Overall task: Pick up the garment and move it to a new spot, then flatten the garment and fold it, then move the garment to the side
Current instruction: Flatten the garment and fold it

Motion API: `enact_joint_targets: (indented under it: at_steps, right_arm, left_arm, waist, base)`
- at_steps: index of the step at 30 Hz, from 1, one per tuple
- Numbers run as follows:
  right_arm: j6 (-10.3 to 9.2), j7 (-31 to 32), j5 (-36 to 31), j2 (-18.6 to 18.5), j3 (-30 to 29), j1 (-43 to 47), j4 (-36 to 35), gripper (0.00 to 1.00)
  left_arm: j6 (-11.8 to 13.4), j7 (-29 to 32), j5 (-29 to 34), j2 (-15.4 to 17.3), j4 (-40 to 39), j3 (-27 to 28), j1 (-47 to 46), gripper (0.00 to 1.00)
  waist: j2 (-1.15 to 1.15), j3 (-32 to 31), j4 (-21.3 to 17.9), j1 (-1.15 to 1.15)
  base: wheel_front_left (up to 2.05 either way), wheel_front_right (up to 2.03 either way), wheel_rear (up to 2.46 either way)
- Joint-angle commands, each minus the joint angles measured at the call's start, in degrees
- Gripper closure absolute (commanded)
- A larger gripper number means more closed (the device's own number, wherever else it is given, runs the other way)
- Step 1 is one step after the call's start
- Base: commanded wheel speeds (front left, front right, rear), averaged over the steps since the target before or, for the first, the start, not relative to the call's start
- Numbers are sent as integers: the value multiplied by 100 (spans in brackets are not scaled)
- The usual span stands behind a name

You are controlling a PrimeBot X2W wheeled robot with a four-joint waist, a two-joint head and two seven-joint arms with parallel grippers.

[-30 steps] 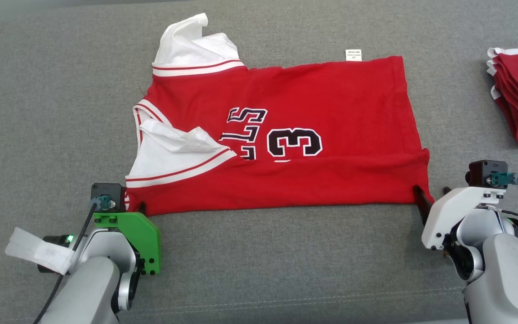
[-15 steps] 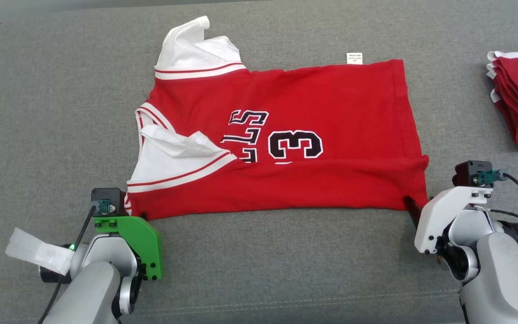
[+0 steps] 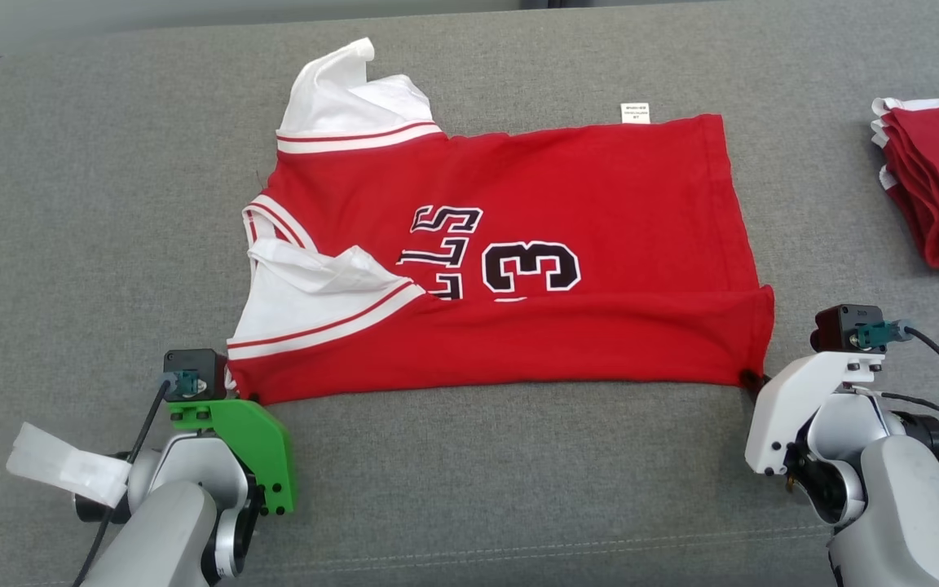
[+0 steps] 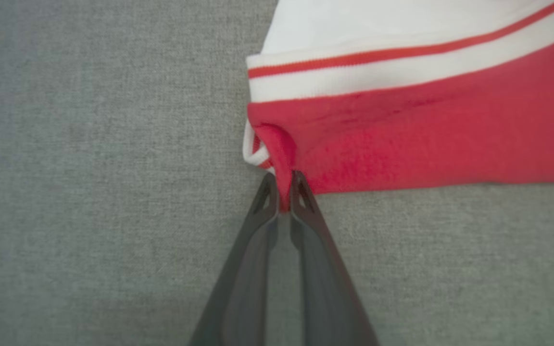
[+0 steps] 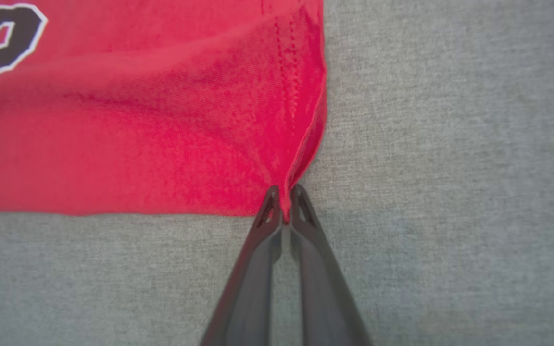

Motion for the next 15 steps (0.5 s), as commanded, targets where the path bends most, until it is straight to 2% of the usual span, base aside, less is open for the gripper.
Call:
enact_joint_targets:
  at_steps: [1, 6, 15]
  right_arm:
    - [-11, 86, 47, -59, 6, 142, 10, 100]
    - [-12, 267, 129, -282, -59, 319, -222, 100]
    - [-14, 601, 149, -392, -378, 727, -492, 100]
  left_arm:
    - [31, 59, -72, 77, 88, 28, 232, 100]
    - [33, 256, -225, 177, -187, 36, 507, 100]
    - [365, 601, -443, 396, -1050, 58, 1354, 100]
  waist:
    - [0, -65, 17, 0]
    - [0, -264, 64, 0]
    - [0, -583, 175, 0]
  base:
    - [0, 0, 0]
    - [0, 0, 0]
    - [0, 0, 0]
